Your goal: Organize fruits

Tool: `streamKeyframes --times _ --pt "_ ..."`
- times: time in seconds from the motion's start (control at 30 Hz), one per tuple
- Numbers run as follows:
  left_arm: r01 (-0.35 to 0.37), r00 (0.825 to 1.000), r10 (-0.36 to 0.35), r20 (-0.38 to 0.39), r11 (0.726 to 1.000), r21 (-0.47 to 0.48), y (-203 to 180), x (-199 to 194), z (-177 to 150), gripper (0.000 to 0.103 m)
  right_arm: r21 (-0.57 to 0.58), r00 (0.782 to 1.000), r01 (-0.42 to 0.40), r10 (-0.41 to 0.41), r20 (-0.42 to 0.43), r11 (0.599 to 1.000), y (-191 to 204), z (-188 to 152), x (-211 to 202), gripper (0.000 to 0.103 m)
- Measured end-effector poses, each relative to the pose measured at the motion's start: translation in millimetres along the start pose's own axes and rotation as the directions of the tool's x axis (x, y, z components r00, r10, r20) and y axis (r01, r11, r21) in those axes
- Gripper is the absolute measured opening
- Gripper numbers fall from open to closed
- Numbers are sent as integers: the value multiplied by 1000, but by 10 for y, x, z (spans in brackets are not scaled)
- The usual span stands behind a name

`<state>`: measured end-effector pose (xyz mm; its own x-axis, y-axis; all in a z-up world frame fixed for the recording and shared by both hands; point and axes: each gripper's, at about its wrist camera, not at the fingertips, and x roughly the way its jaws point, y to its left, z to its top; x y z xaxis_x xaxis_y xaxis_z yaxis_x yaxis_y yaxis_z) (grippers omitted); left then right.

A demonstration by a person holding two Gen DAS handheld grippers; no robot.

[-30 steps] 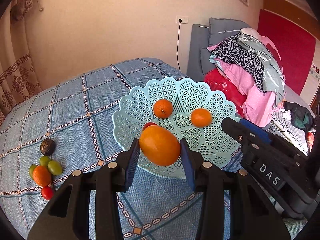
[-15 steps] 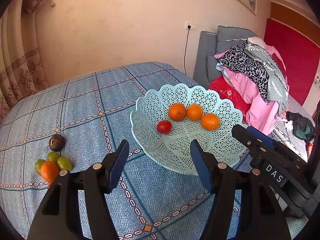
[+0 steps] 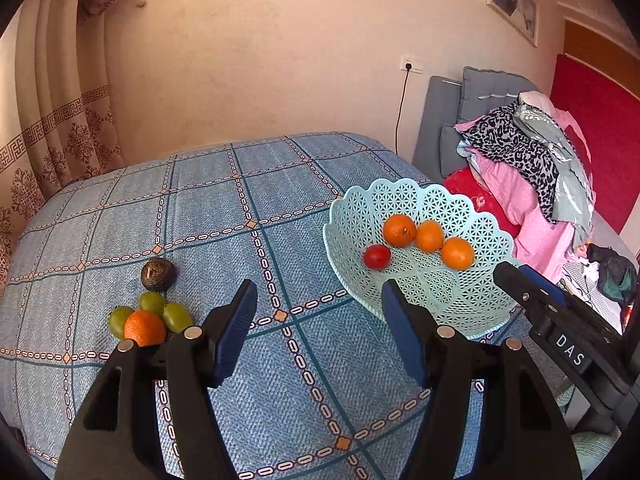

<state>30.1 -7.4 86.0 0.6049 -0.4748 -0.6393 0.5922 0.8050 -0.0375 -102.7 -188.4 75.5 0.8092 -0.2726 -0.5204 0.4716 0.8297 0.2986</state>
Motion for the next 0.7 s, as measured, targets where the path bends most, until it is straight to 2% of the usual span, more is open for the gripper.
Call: streamKeyframes --times 0.4,0.7 --pt "-93 996 94 8 993 -77 539 -111 -61 67 -54 998 -56 55 -23 997 283 -71 0 42" --pt "-167 986 164 -34 976 -142 957 -40 -177 67 -118 995 -92 89 -37 989 541 -145 -26 43"
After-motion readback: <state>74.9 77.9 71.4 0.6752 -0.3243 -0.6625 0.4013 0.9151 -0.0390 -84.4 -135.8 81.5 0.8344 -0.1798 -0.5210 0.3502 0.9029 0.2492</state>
